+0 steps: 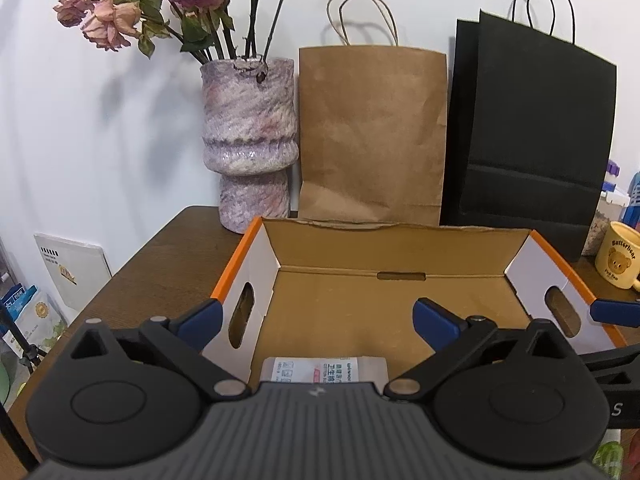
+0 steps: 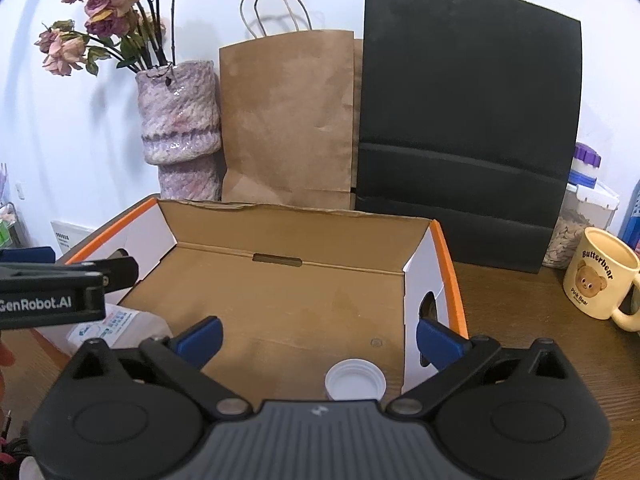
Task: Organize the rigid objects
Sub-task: 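Open the left tool releasing the container while the right tool releases the cap in the box, then move both tools back out of the box toward the remaining table objects, then grasp the blue cap with the right tool while the left tool grasps the black braided cable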
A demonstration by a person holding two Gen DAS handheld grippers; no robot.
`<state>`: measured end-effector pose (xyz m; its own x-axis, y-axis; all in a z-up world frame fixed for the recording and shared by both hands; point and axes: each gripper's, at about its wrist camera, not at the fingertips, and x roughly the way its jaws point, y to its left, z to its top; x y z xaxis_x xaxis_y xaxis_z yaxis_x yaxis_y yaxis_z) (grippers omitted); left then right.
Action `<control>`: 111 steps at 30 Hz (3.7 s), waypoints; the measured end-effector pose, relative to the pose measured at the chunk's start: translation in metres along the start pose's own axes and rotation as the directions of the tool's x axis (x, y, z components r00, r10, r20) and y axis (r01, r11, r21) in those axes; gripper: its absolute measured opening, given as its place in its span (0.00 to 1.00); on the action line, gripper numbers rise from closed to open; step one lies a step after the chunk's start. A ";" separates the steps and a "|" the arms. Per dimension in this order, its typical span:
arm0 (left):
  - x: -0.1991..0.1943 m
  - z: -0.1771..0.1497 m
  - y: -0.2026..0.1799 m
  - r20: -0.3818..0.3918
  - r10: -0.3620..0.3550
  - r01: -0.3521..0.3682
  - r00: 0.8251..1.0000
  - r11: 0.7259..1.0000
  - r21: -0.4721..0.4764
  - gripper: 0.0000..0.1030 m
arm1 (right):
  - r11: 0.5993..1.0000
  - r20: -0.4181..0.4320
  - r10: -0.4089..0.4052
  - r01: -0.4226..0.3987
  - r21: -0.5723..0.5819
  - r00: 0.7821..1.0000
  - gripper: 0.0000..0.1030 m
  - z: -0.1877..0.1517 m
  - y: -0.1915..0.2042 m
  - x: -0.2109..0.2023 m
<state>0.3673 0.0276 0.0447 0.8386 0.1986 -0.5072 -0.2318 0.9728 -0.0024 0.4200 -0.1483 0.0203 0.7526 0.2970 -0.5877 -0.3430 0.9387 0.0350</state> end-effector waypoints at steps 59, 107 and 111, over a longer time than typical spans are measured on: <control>-0.192 -0.132 0.064 -0.036 -0.038 0.039 0.999 0.998 0.038 1.00 | 0.987 -0.049 0.089 -0.095 -0.131 0.995 1.00 -0.157 0.077 -0.179; -0.094 -0.116 0.025 -0.266 -0.059 0.093 0.962 0.989 0.115 1.00 | 1.000 0.136 0.028 -0.029 0.005 0.990 0.51 -0.108 0.015 -0.168; -0.084 -0.127 0.024 -0.254 -0.039 0.073 0.966 0.989 0.127 1.00 | 0.999 0.120 0.039 -0.041 0.014 0.992 0.51 -0.115 0.013 -0.156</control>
<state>0.2285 0.0186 -0.0226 0.6939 0.1236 -0.7093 -0.1050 0.9920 0.0701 0.2339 -0.2029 0.0194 0.8005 0.3523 -0.4849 -0.3657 0.9281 0.0705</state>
